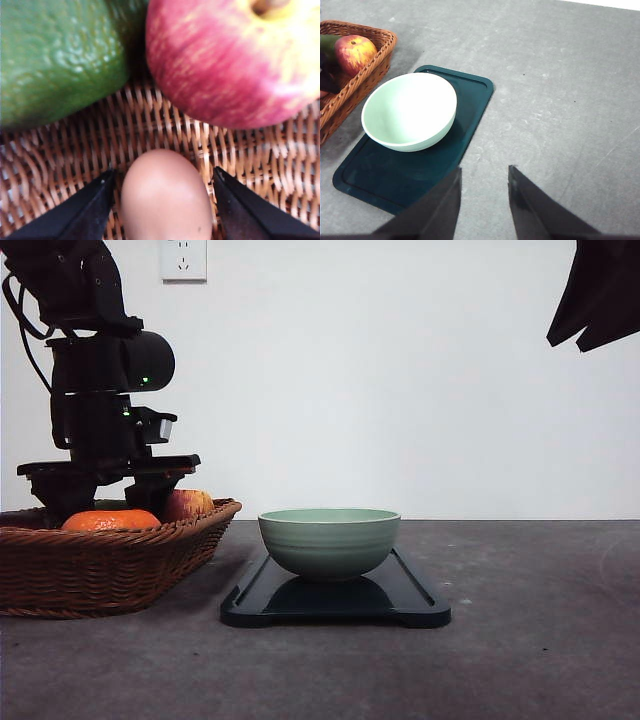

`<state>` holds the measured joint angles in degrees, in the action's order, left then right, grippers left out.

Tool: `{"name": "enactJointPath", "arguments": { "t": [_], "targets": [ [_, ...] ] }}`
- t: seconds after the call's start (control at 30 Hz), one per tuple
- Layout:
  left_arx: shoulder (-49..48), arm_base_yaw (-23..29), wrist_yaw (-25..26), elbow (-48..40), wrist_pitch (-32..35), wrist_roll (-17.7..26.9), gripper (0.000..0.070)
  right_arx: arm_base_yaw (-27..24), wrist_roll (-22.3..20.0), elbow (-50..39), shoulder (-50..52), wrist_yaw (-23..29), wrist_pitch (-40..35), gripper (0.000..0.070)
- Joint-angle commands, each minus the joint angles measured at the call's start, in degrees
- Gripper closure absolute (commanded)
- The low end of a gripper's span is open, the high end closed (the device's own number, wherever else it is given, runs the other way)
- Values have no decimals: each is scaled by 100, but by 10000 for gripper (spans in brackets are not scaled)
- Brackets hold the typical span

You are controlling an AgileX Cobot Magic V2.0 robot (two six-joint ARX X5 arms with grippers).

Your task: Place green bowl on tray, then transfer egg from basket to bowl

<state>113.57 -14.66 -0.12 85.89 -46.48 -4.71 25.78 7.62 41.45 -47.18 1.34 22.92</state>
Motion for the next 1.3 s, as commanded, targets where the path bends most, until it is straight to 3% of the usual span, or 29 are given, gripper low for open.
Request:
{"name": "enactJointPath", "arguments": {
  "t": [0.0,0.13,0.23,0.37,0.67,0.93,1.07,1.27],
  "targets": [
    [188,-4,-16,140,5,-46,310,33,-57,13,-33,20,-66,523],
    [189,-4,-18,140,97,-48,346,35,-59,13,-33,20,-66,523],
    [189,-4,-18,144,114,-46,464,33,-59,13,-33,20,-63,523],
    [187,-4,-18,155,108,-46,517,33,-59,13,-33,21,-63,523],
    [5,-4,-18,192,-29,-45,516,33,-59,13,-33,20,-61,523],
    [-852,-71,-14,192,17,-44,516,35,-57,13,-33,20,-61,523],
    [-1342,-278,44,192,286,-51,516,35,-59,13,-33,20,-61,523],
    [-1649,-763,689,192,1213,-144,516,35,-59,13,-33,20,-63,523]
  ]
}}
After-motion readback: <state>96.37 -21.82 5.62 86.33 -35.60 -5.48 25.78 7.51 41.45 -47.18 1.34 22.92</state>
